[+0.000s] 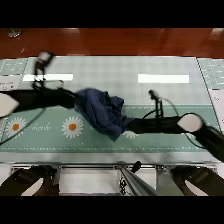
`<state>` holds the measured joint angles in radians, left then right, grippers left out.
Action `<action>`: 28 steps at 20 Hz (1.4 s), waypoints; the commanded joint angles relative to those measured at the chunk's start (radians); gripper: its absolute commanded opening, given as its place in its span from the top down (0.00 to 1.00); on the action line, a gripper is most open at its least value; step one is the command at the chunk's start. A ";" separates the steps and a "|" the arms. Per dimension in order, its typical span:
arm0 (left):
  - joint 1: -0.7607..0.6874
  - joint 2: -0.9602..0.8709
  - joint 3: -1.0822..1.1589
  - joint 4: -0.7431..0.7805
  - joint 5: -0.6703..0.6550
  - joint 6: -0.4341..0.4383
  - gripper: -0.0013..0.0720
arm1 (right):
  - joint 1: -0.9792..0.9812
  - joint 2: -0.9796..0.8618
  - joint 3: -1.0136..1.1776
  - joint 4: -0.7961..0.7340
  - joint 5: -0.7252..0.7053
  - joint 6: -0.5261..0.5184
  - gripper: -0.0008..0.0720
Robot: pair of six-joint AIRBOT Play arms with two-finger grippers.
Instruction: Fold the shirts.
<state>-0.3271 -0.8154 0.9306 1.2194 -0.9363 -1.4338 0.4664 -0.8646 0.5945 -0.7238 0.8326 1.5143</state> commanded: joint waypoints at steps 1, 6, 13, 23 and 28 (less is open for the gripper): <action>0.060 0.119 0.261 0.106 0.000 -0.029 0.96 | -0.060 0.219 0.216 -0.236 0.092 0.164 0.94; 0.032 0.181 0.566 -0.014 0.048 0.040 0.96 | -0.130 0.349 0.579 -0.513 0.144 0.284 0.94; -0.060 0.173 0.640 -0.135 -0.151 0.066 0.96 | -0.130 0.338 0.709 -0.521 0.361 0.286 0.94; -0.060 0.151 0.120 -0.146 -0.374 -0.056 0.96 | -0.130 0.116 0.571 -0.809 0.780 0.153 0.94; -0.060 0.127 -0.098 -0.306 -0.071 -0.055 0.96 | -0.130 0.009 0.473 -1.110 0.602 0.096 0.94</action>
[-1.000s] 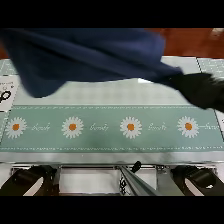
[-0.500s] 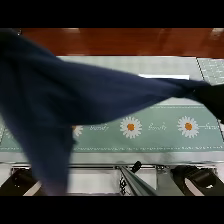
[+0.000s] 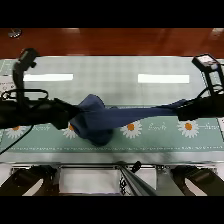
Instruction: Fold the shirts.
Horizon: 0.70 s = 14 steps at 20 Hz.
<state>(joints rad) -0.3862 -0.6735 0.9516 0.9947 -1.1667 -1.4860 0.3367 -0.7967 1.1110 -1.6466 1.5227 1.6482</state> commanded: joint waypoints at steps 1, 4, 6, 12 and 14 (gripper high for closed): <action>-0.002 -0.031 -0.141 -0.099 0.219 0.005 0.96 | 0.000 -0.077 -0.043 -0.214 -0.135 -0.037 0.94; -0.036 -0.160 -0.161 -0.106 0.345 0.064 0.96 | 0.000 -0.145 -0.043 -0.219 -0.275 -0.012 0.94; -0.073 -0.283 -0.161 -0.106 0.383 0.064 0.96 | 0.000 -0.214 -0.043 -0.211 -0.315 0.020 0.94; 0.002 -0.490 -0.106 -0.105 0.262 0.064 0.77 | 0.000 -0.418 -0.043 -0.158 -0.339 0.014 0.94; 0.107 -0.473 -0.056 -0.087 0.119 0.064 0.38 | 0.000 -0.430 -0.043 -0.158 -0.358 0.015 0.94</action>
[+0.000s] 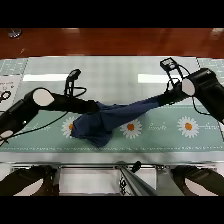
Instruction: Fold the shirts.
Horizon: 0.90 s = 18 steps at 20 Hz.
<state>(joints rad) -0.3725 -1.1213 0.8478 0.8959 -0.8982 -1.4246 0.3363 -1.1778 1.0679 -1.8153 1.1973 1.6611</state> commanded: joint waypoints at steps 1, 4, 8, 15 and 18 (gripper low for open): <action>0.154 -0.004 0.061 0.023 -0.217 0.003 0.34 | 0.000 -0.048 0.000 0.010 -0.042 0.002 0.94; 0.296 0.092 0.045 0.079 -0.369 0.002 0.34 | 0.000 -0.048 0.000 0.012 -0.042 0.002 0.94; 0.288 0.245 -0.185 0.098 -0.426 -0.031 0.11 | 0.000 -0.048 0.000 0.049 -0.058 0.002 0.94; 0.135 0.301 -0.488 -0.082 -0.159 -0.050 0.11 | 0.000 -0.048 0.000 0.128 -0.068 0.002 0.94; 0.020 0.235 -0.493 -0.101 -0.042 -0.055 0.11 | 0.000 -0.048 0.000 0.165 -0.069 0.002 0.94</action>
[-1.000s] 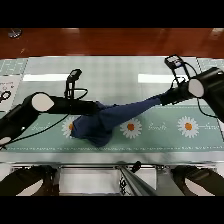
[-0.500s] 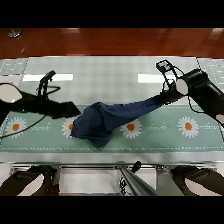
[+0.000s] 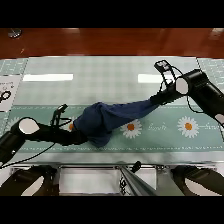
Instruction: Fold the shirts.
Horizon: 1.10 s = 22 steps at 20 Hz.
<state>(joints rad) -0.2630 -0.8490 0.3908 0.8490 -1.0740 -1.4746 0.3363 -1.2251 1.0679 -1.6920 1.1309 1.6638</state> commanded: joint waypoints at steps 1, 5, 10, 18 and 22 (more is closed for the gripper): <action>-0.127 -0.074 -0.036 -0.081 0.182 -0.004 0.11 | 0.000 -0.001 0.000 0.043 -0.003 0.000 0.94; -0.237 -0.246 -0.027 -0.221 0.349 0.023 0.12 | 0.000 -0.001 0.000 0.043 -0.001 0.000 0.94; -0.217 -0.313 0.075 -0.300 0.433 0.050 0.93 | 0.000 -0.001 0.000 0.034 0.020 -0.001 0.94; -0.051 0.141 0.381 -0.293 0.138 0.125 0.96 | -0.020 0.270 0.040 -0.116 -0.009 -0.017 0.94; 0.277 0.505 0.646 0.141 0.137 -0.102 0.96 | -0.079 0.521 0.128 -0.202 -0.018 0.035 0.94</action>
<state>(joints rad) -0.1764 -0.5705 0.8749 0.7002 -0.9230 -1.4185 0.2909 -0.8593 1.1442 -1.8240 1.1255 1.6691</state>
